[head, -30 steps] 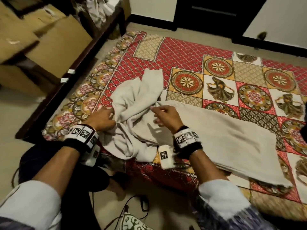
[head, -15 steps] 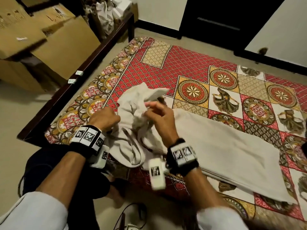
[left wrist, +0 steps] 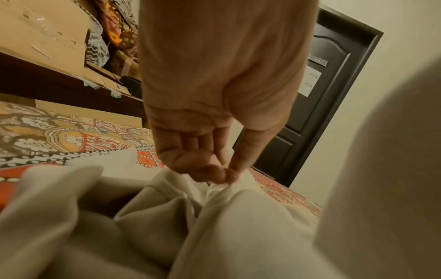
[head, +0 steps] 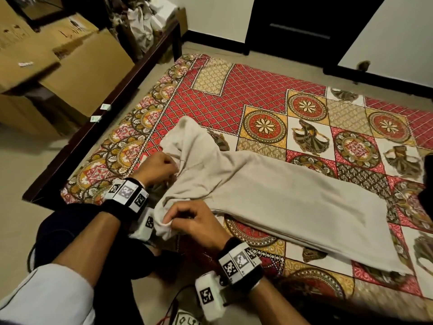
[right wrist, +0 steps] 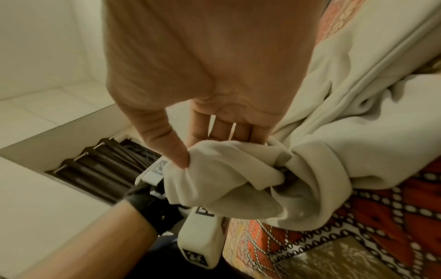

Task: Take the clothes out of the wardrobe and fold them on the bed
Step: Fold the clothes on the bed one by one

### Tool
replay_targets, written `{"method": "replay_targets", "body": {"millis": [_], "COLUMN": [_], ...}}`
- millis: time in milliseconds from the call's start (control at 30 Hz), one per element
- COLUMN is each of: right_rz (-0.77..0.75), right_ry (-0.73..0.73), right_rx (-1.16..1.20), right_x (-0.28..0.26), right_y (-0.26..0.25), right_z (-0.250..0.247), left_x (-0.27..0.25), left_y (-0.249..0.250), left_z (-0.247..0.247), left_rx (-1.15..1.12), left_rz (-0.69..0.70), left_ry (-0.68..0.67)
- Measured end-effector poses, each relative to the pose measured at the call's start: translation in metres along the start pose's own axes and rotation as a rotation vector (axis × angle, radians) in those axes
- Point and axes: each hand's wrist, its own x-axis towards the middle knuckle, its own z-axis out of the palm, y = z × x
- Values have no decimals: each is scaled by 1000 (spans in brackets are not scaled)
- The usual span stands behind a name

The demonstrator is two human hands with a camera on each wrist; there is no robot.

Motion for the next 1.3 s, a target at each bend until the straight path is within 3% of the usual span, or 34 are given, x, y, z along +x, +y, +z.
{"method": "replay_targets", "body": {"millis": [100,167,233,333,433,533,667,767,833,967,1100,1233,1300], "right_rz": [45,109,166,295,366,399,222,213,231,242,216,231,212], "right_ry": [135,319,482,569,540,575,625,508,436,449,414,347,407], "right_rx": [106,172,183,211,104,-191,-412,-519,-607,-610,-616,-609,-576], "right_x": [4,8,9,9,7,-4,-8,-1,0,-1,-4,-9,-11], "right_y": [4,10,16,19,26,31,23,32,37,35,29,23,19], "right_z": [-4,-8,-14,-17,-9,-7,-17,-10,-4,-3,-4,-10,-19], "left_x": [4,7,6,7,3,-5,-22,-17,-7,15,24,17,11], "left_y": [0,-2,-4,-1,12,8,-7,-12,-12,-3,-2,-8,-11], "left_z": [-4,-1,5,11,3,-16,-31,-28,-25,-11,3,-8,-16], "left_rx": [-168,-276,-253,-87,-19,-29,234,407,364,10,-169,-10,165], "left_rz": [-41,-113,-167,-101,-47,-76,-216,-275,-279,-218,-242,-217,-242], "left_ry": [111,73,14,55,190,231,-63,-147,-88,147,166,273,296]}}
